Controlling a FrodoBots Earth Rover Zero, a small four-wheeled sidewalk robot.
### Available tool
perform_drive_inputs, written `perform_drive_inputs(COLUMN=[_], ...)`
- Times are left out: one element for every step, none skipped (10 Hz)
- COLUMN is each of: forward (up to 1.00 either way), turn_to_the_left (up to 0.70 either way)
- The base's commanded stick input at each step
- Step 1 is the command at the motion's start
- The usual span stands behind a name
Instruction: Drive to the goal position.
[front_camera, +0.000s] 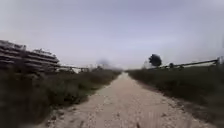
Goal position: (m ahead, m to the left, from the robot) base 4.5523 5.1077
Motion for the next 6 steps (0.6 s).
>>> perform_drive_inputs(forward=[0.70,0.70,0.70,0.70,0.69,0.69], turn_to_the_left=[0.00,0.00,0.00,-0.34,-0.34,-0.22])
